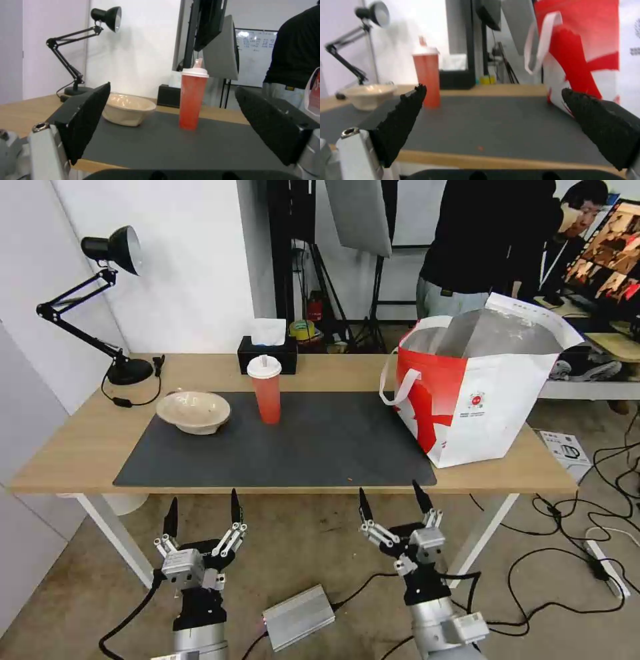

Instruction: Pick up the trash from the table and place it into the takeout bag.

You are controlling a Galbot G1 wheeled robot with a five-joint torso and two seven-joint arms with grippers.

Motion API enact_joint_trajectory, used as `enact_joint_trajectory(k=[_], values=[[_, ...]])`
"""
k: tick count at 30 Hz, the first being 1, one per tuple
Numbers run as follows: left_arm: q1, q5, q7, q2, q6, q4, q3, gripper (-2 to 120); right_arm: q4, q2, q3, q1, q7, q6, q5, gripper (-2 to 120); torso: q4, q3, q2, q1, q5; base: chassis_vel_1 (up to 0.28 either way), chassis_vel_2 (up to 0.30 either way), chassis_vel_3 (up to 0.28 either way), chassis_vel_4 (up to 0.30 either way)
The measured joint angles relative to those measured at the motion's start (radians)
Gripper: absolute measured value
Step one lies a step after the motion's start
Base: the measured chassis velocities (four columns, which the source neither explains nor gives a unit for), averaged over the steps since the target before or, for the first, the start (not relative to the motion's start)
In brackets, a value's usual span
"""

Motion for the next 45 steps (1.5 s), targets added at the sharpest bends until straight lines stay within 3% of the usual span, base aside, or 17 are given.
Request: enact_joint_trajectory(k=[7, 23, 31, 40, 43, 45], values=[[0.002, 0.000, 0.000, 0.000, -0.002, 0.003, -0.002, 100, 0.009, 0.001, -0.004, -0.031, 0.058, -0.075, -0.009, 100, 0.0000, 0.000, 0.000, 0.000, 0.0000, 0.000, 0.000, 0.000, 0.000], [0.002, 0.000, 0.000, 0.000, -0.006, 0.005, -0.002, 100, 0.004, -0.001, 0.004, -0.009, 0.055, -0.076, -0.009, 100, 0.0000, 0.000, 0.000, 0.000, 0.0000, 0.000, 0.000, 0.000, 0.000], [0.003, -0.002, 0.000, 0.000, -0.007, -0.001, -0.004, 100, 0.015, -0.044, 0.018, 0.069, -0.135, 0.053, 0.075, 100, 0.0002, 0.000, 0.000, 0.000, 0.0001, 0.000, 0.000, 0.000, 0.000], [0.003, -0.007, -0.001, 0.000, -0.008, -0.003, -0.010, 100, 0.067, -0.122, 0.011, 0.147, -0.286, 0.080, 0.182, 100, 0.0000, 0.000, 0.000, 0.000, 0.0001, 0.000, 0.000, 0.000, 0.000], [0.002, -0.008, -0.002, 0.001, -0.008, -0.002, -0.012, 100, 0.067, -0.148, 0.014, 0.185, -0.369, 0.096, 0.248, 100, 0.0000, 0.000, 0.000, 0.000, 0.0001, 0.000, 0.000, 0.000, 0.000], [-0.003, -0.011, -0.002, 0.001, -0.008, 0.000, -0.019, 100, 0.053, -0.181, 0.021, 0.255, -0.500, 0.114, 0.364, 100, 0.0000, 0.000, 0.000, 0.000, 0.0001, 0.000, 0.000, 0.000, 0.000]])
